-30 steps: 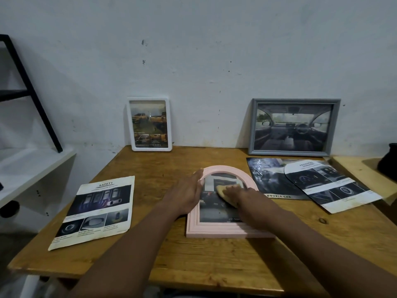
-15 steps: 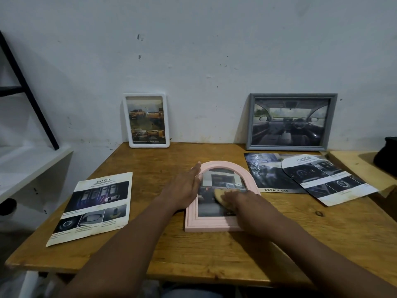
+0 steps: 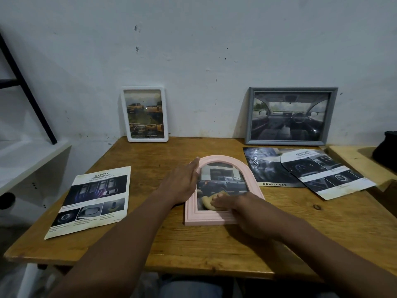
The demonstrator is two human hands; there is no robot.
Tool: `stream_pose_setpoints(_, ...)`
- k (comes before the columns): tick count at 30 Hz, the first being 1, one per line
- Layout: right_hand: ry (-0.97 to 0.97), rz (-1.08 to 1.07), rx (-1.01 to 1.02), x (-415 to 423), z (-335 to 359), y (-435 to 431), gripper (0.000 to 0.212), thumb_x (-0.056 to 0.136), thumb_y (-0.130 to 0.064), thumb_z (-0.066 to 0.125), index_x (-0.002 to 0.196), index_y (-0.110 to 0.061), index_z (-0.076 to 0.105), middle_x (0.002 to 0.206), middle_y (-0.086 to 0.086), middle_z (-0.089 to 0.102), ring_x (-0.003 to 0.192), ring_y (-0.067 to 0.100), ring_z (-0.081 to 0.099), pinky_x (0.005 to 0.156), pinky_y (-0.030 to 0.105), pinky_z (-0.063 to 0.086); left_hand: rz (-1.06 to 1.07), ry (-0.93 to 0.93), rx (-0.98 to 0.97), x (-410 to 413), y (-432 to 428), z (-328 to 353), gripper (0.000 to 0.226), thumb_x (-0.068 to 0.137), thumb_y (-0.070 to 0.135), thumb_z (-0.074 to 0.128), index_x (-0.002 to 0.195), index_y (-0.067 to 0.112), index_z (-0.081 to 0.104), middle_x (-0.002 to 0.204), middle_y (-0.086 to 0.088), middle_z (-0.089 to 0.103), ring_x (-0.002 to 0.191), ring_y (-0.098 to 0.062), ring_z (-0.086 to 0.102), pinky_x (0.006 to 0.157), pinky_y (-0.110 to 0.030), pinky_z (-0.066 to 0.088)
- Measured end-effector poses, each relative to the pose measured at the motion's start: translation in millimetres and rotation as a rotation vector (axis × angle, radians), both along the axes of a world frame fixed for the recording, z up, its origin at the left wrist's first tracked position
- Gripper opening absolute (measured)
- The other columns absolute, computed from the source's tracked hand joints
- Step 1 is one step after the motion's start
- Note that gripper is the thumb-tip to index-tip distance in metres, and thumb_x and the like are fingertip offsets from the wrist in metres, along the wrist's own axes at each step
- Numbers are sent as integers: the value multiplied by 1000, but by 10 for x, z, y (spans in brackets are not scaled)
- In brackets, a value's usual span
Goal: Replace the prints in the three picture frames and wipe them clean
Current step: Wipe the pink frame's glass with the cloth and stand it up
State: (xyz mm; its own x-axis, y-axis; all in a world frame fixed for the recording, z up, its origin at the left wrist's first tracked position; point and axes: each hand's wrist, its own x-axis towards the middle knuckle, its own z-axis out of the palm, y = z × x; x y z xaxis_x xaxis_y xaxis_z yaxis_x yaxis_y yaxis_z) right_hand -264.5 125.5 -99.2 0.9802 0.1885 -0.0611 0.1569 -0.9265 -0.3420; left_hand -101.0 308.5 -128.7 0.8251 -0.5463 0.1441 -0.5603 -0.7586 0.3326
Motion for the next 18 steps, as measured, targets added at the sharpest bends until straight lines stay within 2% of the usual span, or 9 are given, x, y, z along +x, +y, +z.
stream_pose_setpoints(3, -2, -20, -34, -113, 25, -156, 44, 103, -25, 44, 144, -39, 45, 147, 0, 54, 127, 17, 54, 106, 40, 45, 4, -2, -7, -6, -7, -15, 55, 108, 47, 22, 161, 31, 20, 155, -5, 48, 136, -28, 48, 111, -49, 42)
stream_pose_setpoints(5, -33, -54, -114, -249, 12, -104, 45, 105, -40, 34, 149, -35, 38, 156, -3, 42, 139, 16, 43, 113, 39, 39, 9, -1, -15, -13, -6, -17, 55, 109, 46, 23, 161, 31, 21, 153, -5, 49, 134, -28, 50, 109, -48, 43)
stream_pose_setpoints(7, -60, -120, -179, -375, -33, 56, 65, 99, -59, 13, 156, -29, 25, 164, -3, 26, 150, 15, 24, 121, 34, 21, 11, -7, -24, -26, -5, -7, 53, 109, 44, 24, 161, 30, 23, 152, -6, 51, 133, -28, 51, 108, -47, 44)
stream_pose_setpoints(9, -81, -234, -165, -379, -105, 280, 84, 92, -66, -2, 159, -21, 21, 166, 2, 20, 153, 17, 14, 124, 33, 7, 12, -13, -21, -40, -7, 0, 53, 109, 43, 25, 160, 29, 24, 152, -6, 50, 133, -28, 51, 108, -47, 44)
stream_pose_setpoints(12, -143, -368, -147, -232, -228, 566, 97, 86, -65, -15, 155, -12, 30, 163, 10, 29, 152, 24, 19, 126, 42, 10, 15, -9, -18, -50, -11, 1, 52, 110, 42, 26, 160, 29, 24, 154, -5, 49, 135, -27, 50, 109, -46, 43)
stream_pose_setpoints(15, -180, -344, -133, -135, -231, 820, 92, 86, -54, -11, 150, -10, 39, 158, 12, 37, 149, 27, 26, 124, 44, 15, 15, -13, -19, -39, -14, -8, 52, 110, 41, 26, 160, 29, 24, 153, -5, 50, 133, -28, 52, 109, -45, 44)
stream_pose_setpoints(18, -223, -238, -104, -121, -164, 893, 60, 98, -41, 14, 133, -16, 55, 143, 6, 54, 138, 24, 43, 118, 40, 26, 20, -9, -8, -29, -28, -5, 52, 110, 41, 25, 161, 29, 23, 155, -4, 48, 134, -27, 51, 110, -45, 44)
